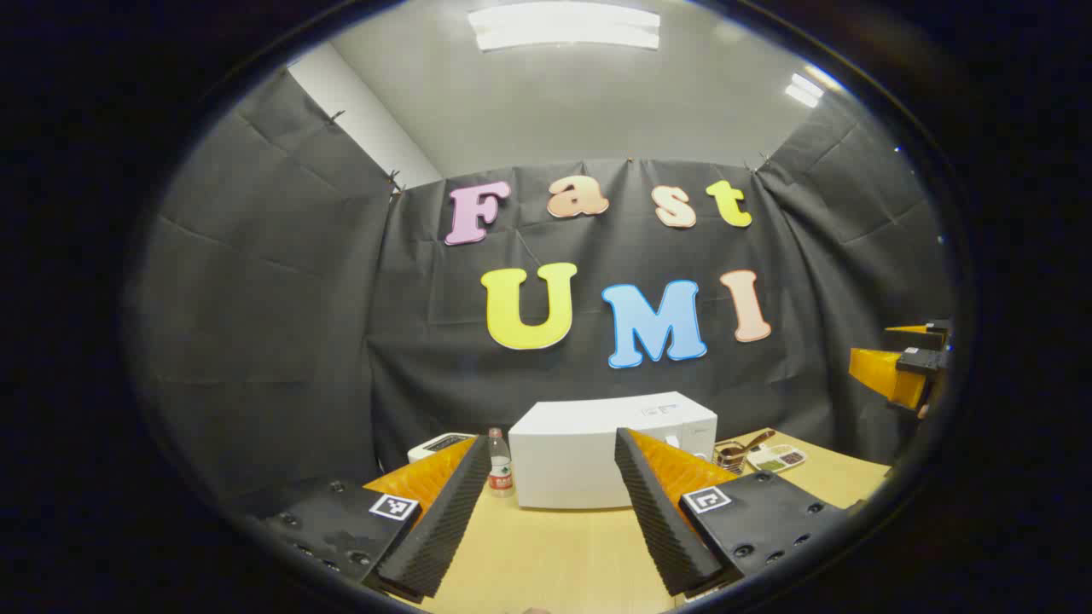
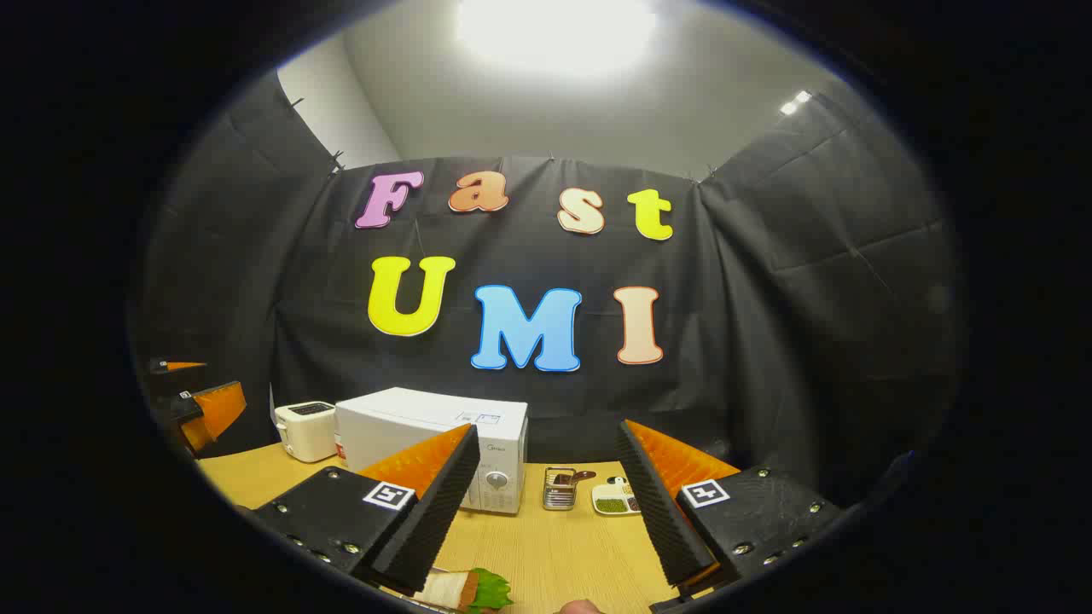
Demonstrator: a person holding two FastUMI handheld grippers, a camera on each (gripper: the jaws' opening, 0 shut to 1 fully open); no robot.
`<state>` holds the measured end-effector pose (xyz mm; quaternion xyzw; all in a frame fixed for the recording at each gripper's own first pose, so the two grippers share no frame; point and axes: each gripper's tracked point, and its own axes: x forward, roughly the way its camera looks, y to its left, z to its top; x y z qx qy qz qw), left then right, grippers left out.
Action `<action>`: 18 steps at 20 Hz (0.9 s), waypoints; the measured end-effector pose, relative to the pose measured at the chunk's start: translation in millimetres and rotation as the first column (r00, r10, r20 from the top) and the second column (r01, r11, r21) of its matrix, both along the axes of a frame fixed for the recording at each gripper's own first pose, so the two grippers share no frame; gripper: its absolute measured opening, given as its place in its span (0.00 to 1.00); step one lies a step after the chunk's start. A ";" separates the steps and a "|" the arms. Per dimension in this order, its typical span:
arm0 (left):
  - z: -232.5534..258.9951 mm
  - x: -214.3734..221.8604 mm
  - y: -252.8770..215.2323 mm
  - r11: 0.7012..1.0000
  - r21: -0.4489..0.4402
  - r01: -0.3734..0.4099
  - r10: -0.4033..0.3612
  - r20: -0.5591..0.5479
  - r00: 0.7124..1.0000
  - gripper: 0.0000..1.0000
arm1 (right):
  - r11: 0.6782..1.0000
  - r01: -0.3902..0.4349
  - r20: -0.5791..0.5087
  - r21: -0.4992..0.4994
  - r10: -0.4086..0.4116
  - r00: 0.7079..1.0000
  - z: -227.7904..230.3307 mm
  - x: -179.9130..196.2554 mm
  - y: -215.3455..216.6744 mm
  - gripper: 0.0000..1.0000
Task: Open the microwave oven with the left hand, put the food in, and close the microwave oven.
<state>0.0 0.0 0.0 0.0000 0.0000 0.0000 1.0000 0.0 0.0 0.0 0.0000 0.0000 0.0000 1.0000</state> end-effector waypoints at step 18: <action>-2.8 6.7 -1.5 1.000 0.016 -0.013 0.013 -0.016 1.000 0.97 | 1.000 -0.009 0.001 0.017 0.009 1.000 -5.1 9.8 -1.8 0.98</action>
